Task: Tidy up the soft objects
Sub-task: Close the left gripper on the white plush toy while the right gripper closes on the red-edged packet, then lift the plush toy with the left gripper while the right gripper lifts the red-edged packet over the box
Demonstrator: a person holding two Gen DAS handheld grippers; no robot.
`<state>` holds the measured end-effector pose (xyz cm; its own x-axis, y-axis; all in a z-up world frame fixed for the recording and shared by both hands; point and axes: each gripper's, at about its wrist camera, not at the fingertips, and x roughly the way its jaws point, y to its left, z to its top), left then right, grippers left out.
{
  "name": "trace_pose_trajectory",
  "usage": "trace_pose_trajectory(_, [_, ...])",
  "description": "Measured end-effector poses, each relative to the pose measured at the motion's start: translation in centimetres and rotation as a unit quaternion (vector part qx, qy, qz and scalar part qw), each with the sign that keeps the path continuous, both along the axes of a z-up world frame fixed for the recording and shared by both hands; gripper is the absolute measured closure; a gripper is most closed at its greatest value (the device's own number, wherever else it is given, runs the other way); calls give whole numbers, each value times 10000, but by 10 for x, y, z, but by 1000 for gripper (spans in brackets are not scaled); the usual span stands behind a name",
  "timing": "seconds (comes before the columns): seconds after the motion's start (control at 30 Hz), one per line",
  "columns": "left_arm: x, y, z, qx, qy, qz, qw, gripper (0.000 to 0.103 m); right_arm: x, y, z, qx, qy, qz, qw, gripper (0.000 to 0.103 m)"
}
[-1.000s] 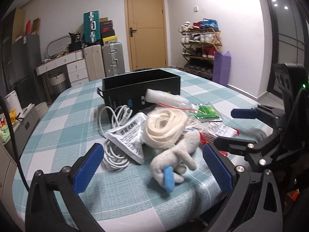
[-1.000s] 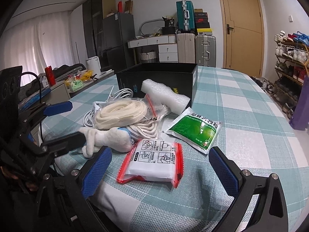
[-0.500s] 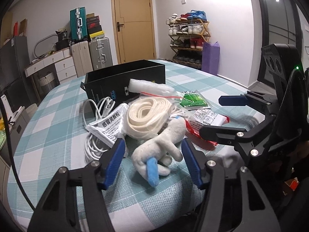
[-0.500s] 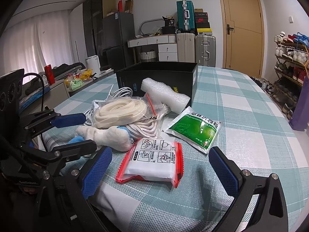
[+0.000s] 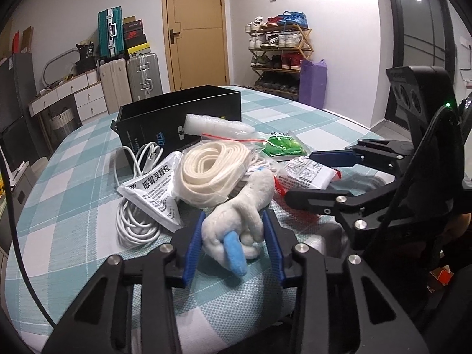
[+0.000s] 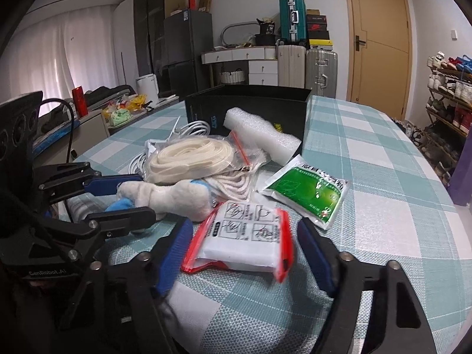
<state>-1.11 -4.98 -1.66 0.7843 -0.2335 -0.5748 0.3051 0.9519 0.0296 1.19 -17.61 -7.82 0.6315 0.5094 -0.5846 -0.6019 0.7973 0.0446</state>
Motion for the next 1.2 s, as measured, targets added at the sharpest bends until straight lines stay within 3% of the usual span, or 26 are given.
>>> trace_pose_trajectory(0.2, [-2,0,2,-48,-33,-94,9999,69,-2,-1,4,4,-73,12,10000,51])
trace_pose_trajectory(0.37, [-3,0,4,-76,-65,-131,9999,70,-5,-2,5,-7,-117,40,9999,52])
trace_pose_trajectory(0.5, [-6,0,7,-100,-144,-187,9997,72,-9,-4,8,49,-198,58,9998,59])
trace_pose_trajectory(0.73, [-10,0,12,-117,-301,-207,9993,73,-8,-8,7,30,-70,17,10000,57])
trace_pose_trajectory(1.1, [-16,4,25,-234,-577,-185,9979,74,0,-8,1,-5,199,-48,9998,37])
trace_pose_trajectory(1.2, [-17,5,27,-254,-635,-173,9975,74,1,-4,-1,-53,227,50,9997,61])
